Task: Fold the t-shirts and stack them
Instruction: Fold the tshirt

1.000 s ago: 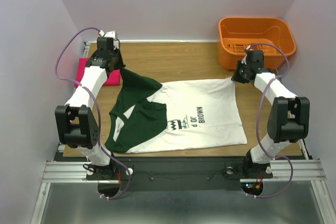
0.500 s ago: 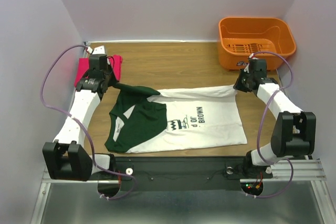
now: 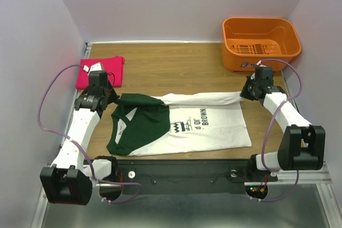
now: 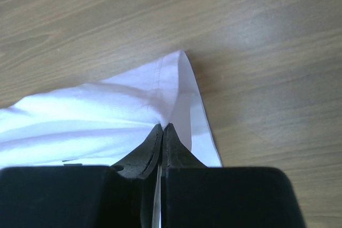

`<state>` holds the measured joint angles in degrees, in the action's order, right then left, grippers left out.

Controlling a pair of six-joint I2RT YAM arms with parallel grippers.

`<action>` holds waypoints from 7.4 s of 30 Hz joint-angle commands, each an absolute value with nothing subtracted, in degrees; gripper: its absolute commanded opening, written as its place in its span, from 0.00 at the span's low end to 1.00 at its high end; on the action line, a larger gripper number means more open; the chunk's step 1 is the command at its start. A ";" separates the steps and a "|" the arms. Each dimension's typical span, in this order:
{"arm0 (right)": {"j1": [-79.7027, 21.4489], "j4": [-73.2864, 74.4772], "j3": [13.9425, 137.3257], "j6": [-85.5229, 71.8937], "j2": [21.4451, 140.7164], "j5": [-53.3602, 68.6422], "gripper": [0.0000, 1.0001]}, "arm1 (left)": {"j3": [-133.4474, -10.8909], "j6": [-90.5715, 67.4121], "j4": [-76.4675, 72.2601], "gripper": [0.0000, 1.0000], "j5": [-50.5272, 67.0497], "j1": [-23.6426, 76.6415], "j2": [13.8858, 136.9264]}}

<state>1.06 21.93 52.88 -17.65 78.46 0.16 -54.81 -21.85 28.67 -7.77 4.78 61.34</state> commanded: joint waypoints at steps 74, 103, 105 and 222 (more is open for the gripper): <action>1.23 22.06 59.06 -18.46 93.16 12.66 0.52 | -53.88 -31.47 15.82 0.72 -12.48 8.26 84.55; 1.23 20.48 54.84 -18.02 94.75 8.35 0.51 | -55.46 -29.01 10.37 0.49 -12.66 6.33 94.39; 1.23 20.48 54.76 -18.02 94.75 8.35 0.51 | -55.63 -28.83 10.11 0.46 -12.13 6.33 94.74; -7.38 20.57 70.13 -15.92 106.71 -9.08 0.54 | -70.31 -24.62 17.75 0.77 -5.54 12.57 99.50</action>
